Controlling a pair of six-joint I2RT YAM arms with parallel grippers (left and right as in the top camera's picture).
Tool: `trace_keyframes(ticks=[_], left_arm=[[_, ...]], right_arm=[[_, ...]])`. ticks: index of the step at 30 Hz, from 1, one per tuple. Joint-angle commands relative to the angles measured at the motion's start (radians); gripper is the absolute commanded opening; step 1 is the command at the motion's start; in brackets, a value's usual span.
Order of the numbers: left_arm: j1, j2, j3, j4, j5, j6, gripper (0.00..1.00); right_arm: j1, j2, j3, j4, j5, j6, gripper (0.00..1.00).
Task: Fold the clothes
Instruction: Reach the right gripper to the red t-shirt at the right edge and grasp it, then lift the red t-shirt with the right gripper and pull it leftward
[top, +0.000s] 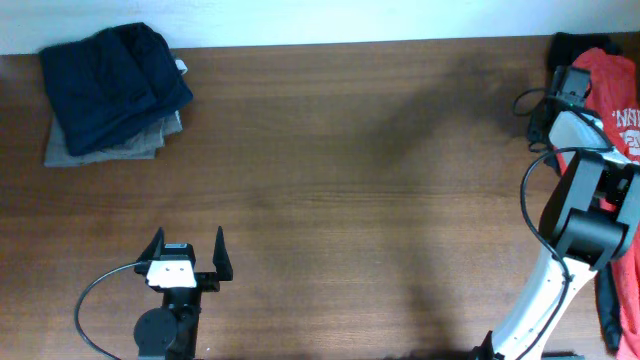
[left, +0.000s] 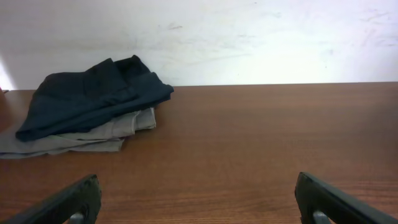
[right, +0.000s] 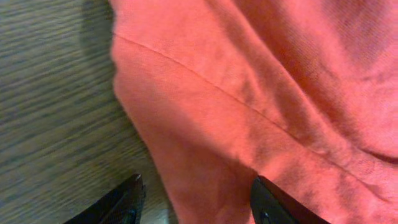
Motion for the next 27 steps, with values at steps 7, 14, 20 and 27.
trace_keyframes(ticks=[7, 14, 20, 27], left_arm=[[0.005, -0.008, -0.002, -0.005, 0.011, -0.003, 0.99], [0.005, -0.008, -0.002, -0.005, 0.011, -0.003, 0.99], [0.005, -0.008, -0.002, -0.005, 0.011, -0.003, 0.99], [0.005, -0.008, -0.002, -0.005, 0.011, -0.003, 0.99]], right_arm=[[-0.027, 0.019, 0.01, -0.001, 0.002, 0.011, 0.57], [-0.028, 0.019, 0.01, 0.0, 0.002, 0.011, 0.24], [-0.028, 0.012, 0.011, -0.002, 0.003, 0.012, 0.04], [-0.027, -0.042, 0.013, -0.002, 0.002, 0.012, 0.04]])
